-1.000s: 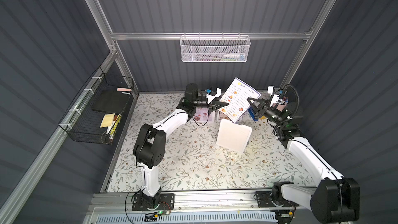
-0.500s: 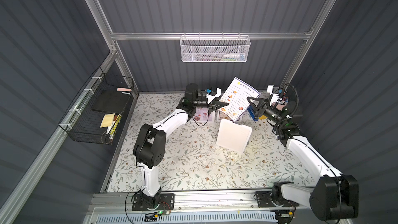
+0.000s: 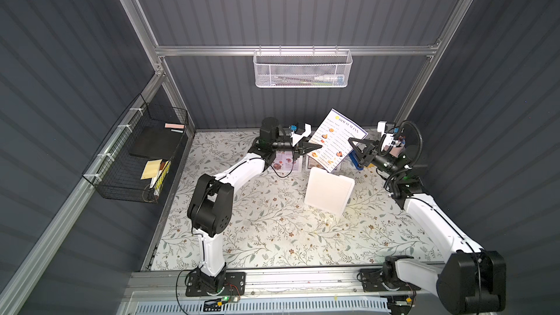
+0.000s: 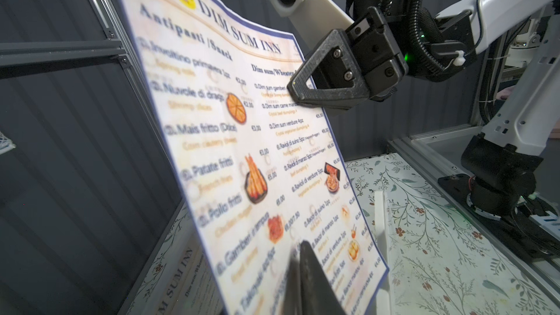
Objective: Insert the menus into the narrow rack
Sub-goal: Insert the menu into the narrow rack.
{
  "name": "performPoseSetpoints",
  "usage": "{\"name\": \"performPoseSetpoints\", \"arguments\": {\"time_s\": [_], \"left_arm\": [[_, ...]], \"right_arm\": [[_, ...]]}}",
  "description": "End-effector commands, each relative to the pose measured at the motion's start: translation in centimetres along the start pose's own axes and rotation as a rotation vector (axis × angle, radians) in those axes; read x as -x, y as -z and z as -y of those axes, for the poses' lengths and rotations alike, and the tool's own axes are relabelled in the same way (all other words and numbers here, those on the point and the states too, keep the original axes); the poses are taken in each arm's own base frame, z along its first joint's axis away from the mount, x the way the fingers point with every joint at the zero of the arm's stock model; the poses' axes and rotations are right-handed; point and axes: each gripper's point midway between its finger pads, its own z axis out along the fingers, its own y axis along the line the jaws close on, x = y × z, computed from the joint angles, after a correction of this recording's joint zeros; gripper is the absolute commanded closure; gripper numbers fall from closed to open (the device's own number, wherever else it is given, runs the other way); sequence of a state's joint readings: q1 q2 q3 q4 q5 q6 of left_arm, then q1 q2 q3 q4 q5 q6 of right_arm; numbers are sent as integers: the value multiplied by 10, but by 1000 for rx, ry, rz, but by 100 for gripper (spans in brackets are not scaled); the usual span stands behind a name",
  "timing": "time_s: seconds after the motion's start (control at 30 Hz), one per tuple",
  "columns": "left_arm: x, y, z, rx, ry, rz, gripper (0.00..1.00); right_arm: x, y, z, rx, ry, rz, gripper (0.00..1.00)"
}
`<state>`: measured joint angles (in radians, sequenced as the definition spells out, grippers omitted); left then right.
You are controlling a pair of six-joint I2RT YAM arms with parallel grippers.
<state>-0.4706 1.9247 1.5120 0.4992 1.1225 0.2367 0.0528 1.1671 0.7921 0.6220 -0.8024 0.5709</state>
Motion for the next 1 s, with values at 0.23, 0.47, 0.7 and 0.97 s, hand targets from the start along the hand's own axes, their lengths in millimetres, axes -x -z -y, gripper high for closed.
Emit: {"name": "performPoseSetpoints", "arguments": {"time_s": [0.23, 0.47, 0.7, 0.97], "left_arm": [[18, 2, 9, -7, -20, 15, 77], [20, 3, 12, -10, -21, 16, 79], [23, 5, 14, -9, -28, 19, 83], [30, 7, 18, -12, -37, 25, 93]], "right_arm": [[0, 5, -8, 19, 4, 10, 100], [-4, 8, -7, 12, -9, 4, 100], [-7, 11, -9, 5, -14, 0, 100], [-7, 14, -13, 5, -42, -7, 100]]}}
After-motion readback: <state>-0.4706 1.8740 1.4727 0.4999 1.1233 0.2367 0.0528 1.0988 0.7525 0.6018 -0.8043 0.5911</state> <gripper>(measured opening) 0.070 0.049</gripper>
